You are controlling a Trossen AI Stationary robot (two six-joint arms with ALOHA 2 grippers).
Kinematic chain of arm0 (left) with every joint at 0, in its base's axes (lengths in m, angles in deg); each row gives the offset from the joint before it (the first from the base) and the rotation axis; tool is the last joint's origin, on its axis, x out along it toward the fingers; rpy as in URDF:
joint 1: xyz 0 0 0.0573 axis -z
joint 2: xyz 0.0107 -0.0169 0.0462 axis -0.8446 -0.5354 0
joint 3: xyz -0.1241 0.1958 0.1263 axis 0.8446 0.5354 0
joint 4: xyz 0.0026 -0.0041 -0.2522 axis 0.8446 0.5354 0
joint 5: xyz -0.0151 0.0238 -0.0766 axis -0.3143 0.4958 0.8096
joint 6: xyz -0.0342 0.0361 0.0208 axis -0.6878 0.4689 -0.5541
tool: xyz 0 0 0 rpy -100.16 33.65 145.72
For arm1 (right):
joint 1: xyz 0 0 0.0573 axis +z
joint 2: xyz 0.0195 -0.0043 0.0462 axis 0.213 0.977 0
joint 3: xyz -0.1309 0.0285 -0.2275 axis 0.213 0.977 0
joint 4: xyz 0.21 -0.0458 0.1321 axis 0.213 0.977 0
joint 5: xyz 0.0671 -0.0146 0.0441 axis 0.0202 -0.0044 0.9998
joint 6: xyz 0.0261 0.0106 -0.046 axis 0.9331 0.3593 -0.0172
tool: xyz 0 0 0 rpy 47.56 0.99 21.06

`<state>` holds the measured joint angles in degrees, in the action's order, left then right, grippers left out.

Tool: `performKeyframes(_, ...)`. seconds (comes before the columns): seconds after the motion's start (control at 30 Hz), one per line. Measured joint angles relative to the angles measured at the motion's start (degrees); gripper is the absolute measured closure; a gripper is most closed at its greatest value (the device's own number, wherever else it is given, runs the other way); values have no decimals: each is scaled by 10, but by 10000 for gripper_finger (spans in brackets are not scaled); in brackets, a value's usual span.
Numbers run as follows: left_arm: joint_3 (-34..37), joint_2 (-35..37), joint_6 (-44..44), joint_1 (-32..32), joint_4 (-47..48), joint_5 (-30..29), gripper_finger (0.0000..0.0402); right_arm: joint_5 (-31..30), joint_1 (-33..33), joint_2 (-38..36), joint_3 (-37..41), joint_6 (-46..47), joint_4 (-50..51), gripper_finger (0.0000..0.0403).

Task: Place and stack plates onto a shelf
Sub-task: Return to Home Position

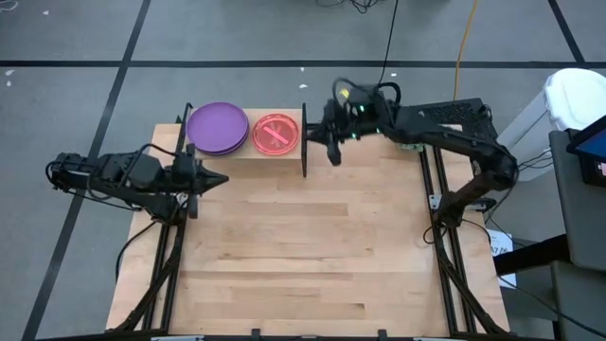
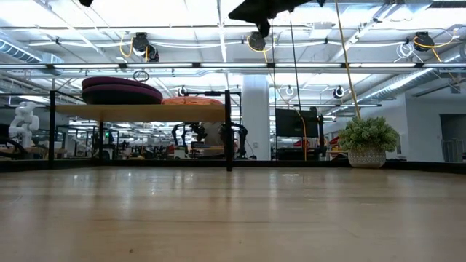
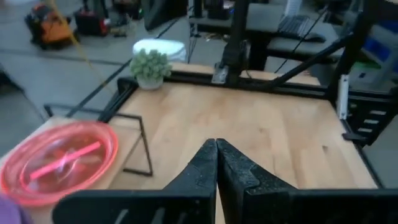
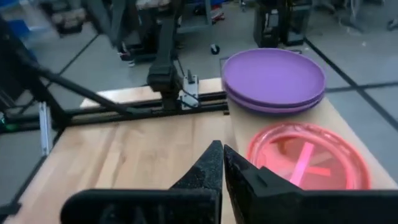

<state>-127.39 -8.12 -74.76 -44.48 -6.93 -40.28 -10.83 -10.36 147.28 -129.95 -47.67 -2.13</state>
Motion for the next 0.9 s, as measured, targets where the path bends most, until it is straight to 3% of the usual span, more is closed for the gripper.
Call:
performKeyframes(0.33,137,56,24,1,-219,98,399,-27,80,-152,269,-13,-243,403)
performKeyframes(0.63,230,123,44,1,-230,100,400,-123,116,-277,494,-18,-327,403)
performKeyframes(0.9,316,202,49,0,-232,128,400,-137,115,-326,660,-42,-453,403)
